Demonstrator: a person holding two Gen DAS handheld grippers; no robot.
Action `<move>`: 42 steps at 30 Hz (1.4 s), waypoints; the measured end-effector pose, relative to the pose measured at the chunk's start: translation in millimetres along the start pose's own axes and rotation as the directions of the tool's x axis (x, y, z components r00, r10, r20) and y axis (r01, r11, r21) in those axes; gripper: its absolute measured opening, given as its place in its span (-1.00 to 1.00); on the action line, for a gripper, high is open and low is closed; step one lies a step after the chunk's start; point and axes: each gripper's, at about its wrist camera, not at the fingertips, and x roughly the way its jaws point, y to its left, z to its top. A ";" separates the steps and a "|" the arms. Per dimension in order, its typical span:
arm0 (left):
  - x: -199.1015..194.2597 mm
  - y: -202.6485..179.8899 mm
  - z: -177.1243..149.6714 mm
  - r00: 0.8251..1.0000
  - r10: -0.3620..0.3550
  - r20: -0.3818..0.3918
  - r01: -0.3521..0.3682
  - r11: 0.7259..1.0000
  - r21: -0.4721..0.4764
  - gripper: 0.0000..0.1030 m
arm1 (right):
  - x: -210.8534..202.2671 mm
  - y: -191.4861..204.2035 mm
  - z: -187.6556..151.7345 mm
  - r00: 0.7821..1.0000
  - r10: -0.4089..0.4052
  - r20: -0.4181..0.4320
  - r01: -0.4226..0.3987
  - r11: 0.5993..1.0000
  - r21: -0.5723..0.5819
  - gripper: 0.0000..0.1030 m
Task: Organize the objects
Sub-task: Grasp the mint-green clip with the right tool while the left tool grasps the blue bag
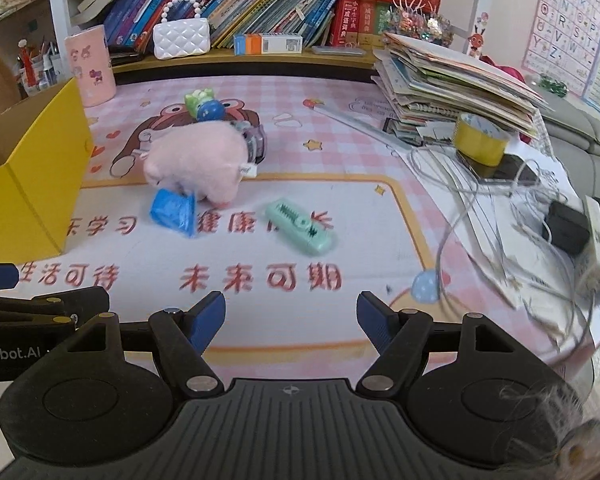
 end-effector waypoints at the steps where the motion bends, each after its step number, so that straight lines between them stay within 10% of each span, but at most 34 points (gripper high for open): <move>1: 2.5 -2.0 3.5 1.000 0.007 0.003 -0.007 1.000 -0.006 0.87 | 2.9 -3.2 3.2 1.000 0.004 0.002 -0.004 1.000 -0.001 0.38; 24: 50.1 -16.9 45.3 0.995 0.096 -0.017 -0.098 0.991 -0.092 0.86 | 96.3 -24.4 43.2 0.995 0.099 0.005 -0.097 0.986 -0.136 -0.02; 31: 65.1 -28.4 56.4 0.996 0.091 -0.011 -0.092 0.994 -0.064 0.81 | 115.8 -33.9 48.3 0.983 0.180 -0.041 -0.184 0.974 -0.130 -0.55; 42: 117.7 -37.8 65.6 0.992 0.108 -0.067 -0.109 0.994 -0.010 0.08 | 88.7 -45.8 59.6 0.979 0.204 -0.010 -0.204 0.972 -0.115 -0.55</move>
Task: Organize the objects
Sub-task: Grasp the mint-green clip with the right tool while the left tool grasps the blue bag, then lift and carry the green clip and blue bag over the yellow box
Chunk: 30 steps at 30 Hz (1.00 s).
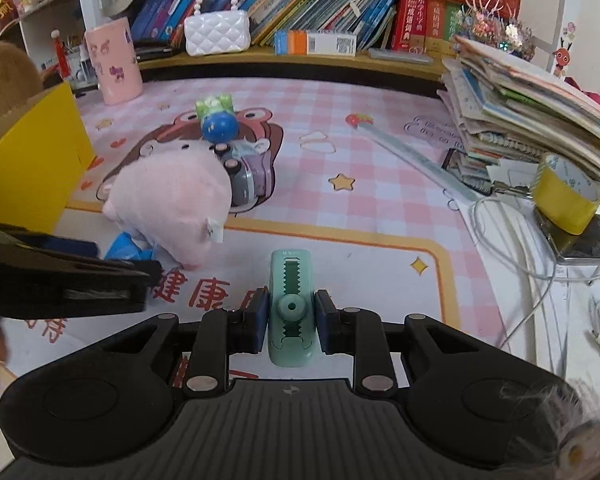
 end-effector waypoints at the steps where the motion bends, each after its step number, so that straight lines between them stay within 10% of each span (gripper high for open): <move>1: 1.9 -0.8 -0.3 1.000 0.000 -0.001 0.000 1.000 0.004 0.00 | -2.3 -0.6 0.5 1.000 0.003 0.003 -0.003 1.000 0.002 -0.55; 30: -93.0 67.4 -57.9 0.991 -0.082 0.104 0.094 0.988 -0.121 -0.26 | -47.4 86.8 -22.3 0.995 0.095 -0.009 -0.096 0.990 -0.105 -0.55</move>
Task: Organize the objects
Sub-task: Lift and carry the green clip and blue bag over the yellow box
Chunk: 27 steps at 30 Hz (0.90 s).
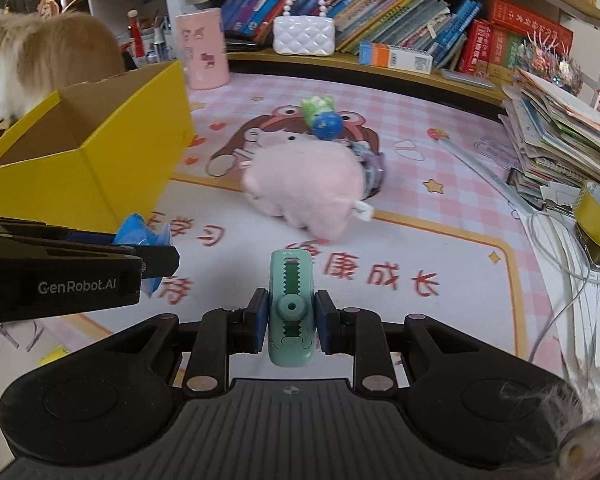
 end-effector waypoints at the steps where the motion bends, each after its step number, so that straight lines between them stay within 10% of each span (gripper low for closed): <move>1: -4.4 5.2 -2.3 1.000 0.001 0.004 -0.001 1.000 -0.002 -0.26 | -2.1 7.4 -1.0 1.000 0.002 0.000 -0.002 1.000 -0.002 -0.55; 27: -120.4 159.6 -72.1 0.994 0.077 0.074 -0.069 0.992 -0.105 -0.26 | -33.8 201.0 -30.1 0.995 0.096 0.005 -0.095 0.989 -0.115 -0.55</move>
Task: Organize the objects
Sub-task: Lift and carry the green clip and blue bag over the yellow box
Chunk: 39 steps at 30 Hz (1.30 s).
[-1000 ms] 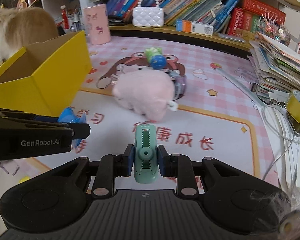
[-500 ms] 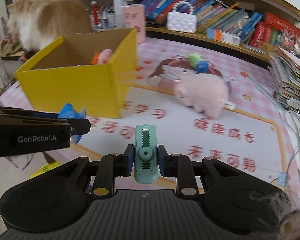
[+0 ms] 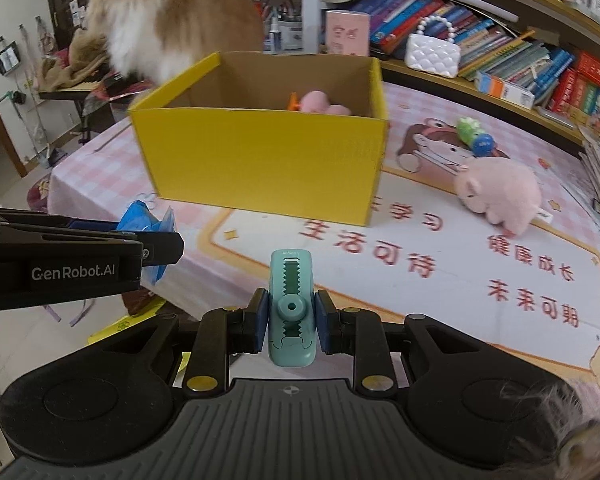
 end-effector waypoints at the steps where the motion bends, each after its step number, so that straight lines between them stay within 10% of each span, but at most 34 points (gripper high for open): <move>1: -3.0 4.1 -1.3 1.000 0.001 0.004 -0.001 1.000 0.001 -0.26 | 0.3 3.7 0.1 1.000 0.001 0.002 -0.001 1.000 -0.001 -0.55; 39: -25.8 33.1 36.5 0.987 -0.028 0.159 0.015 0.997 0.082 -0.26 | -4.2 35.8 46.0 0.985 -0.054 0.162 0.056 0.998 -0.005 -0.55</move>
